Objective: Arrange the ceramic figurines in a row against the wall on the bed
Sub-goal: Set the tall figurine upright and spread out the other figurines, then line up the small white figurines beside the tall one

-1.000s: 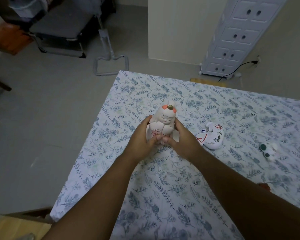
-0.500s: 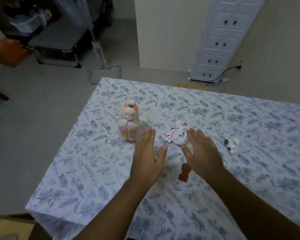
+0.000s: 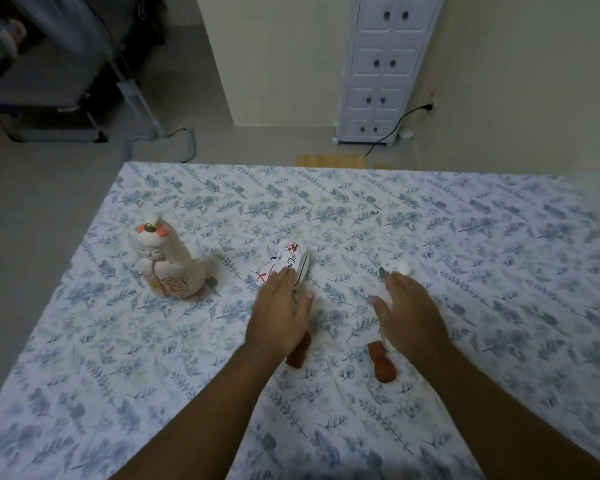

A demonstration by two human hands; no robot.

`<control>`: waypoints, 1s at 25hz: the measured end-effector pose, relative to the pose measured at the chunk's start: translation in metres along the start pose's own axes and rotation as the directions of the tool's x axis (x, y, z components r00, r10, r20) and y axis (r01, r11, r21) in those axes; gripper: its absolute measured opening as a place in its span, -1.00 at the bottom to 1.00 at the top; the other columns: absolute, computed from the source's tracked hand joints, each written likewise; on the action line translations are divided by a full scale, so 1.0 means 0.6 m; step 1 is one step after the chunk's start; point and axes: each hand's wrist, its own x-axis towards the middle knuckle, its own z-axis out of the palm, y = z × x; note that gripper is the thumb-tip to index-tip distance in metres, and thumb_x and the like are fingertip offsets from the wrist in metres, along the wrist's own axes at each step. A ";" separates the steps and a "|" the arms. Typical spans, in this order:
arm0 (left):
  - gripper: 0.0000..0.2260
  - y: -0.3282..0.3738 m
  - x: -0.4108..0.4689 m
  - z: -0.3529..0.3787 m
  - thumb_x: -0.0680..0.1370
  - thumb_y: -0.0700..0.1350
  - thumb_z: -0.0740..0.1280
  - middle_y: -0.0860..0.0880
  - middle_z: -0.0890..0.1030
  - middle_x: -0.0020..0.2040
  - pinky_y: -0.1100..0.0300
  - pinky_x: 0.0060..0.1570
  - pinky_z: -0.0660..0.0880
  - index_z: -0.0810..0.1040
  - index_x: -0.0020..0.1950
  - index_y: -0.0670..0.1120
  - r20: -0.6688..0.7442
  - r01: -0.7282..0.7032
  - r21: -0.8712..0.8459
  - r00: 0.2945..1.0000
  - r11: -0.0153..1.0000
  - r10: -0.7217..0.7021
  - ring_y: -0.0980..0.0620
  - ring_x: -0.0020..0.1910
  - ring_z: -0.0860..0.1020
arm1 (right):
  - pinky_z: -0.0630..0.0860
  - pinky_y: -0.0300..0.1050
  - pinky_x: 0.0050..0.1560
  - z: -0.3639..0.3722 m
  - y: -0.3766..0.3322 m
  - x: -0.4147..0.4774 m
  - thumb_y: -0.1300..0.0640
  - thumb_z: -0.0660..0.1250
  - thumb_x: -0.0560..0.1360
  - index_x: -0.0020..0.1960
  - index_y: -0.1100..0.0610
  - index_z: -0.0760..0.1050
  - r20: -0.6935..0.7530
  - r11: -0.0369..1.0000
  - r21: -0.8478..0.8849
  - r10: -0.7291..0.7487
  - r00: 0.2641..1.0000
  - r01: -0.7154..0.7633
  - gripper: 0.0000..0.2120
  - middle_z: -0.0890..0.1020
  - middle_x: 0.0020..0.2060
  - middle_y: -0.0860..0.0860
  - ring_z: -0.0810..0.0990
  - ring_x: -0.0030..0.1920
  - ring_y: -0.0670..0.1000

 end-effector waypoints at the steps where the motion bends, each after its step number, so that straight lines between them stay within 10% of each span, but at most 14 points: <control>1: -0.43 0.003 0.020 -0.003 0.67 0.15 0.14 -0.09 0.25 0.60 -0.01 0.56 0.08 0.21 0.60 -0.12 -0.012 0.002 -0.009 1.000 1.000 -0.002 -0.06 0.59 0.14 | 0.26 0.10 0.46 -0.004 0.006 0.019 -0.06 0.21 0.63 0.55 0.17 0.26 -0.019 0.999 0.023 0.027 0.999 -0.026 -0.44 0.38 0.49 0.15 0.28 0.50 0.15; 10: -0.54 -0.018 0.167 0.005 0.61 0.15 0.26 -0.24 0.48 0.32 -0.10 0.27 0.40 0.44 0.33 -0.19 -0.010 0.313 0.036 0.950 0.949 -0.312 -0.24 0.33 0.42 | 0.43 0.09 0.25 0.034 0.040 0.128 0.02 0.31 0.60 0.51 0.25 0.28 0.048 0.860 0.305 0.415 0.909 -0.409 -0.43 0.30 0.38 0.33 0.38 0.32 0.28; 16: -0.29 -0.015 0.195 -0.015 0.28 0.45 0.41 -0.10 0.48 0.29 -0.12 0.28 0.39 0.51 0.22 -0.02 0.104 0.324 0.219 0.930 0.921 -0.352 -0.16 0.31 0.40 | 0.46 -0.40 -0.34 0.045 0.025 0.117 0.23 0.49 0.46 0.32 -0.03 0.39 -0.023 0.777 0.560 0.362 0.932 -0.288 -0.49 0.55 0.10 0.11 0.55 -0.15 -0.10; 20: -0.30 -0.007 0.189 -0.041 0.19 0.24 0.62 0.06 0.61 0.08 -0.01 -0.05 0.61 0.43 0.21 0.07 0.282 0.155 0.070 0.945 0.985 -0.169 0.01 -0.01 0.60 | 0.48 -0.38 -0.08 0.046 -0.011 0.112 0.30 0.56 0.38 0.40 0.00 0.40 0.026 0.816 0.543 0.222 0.975 -0.200 -0.33 0.56 0.14 -0.04 0.55 0.06 -0.05; 25: -0.43 -0.018 0.160 -0.043 0.33 0.11 0.56 0.05 0.60 0.18 0.01 0.06 0.37 0.51 0.30 0.07 0.143 -0.278 0.552 0.960 0.787 0.239 -0.05 0.15 0.53 | 0.43 -0.23 -0.01 0.066 -0.055 0.111 0.32 0.58 0.30 0.22 0.09 0.56 0.044 0.893 0.449 0.013 0.999 -0.031 -0.48 0.59 0.03 -0.01 0.54 0.06 0.03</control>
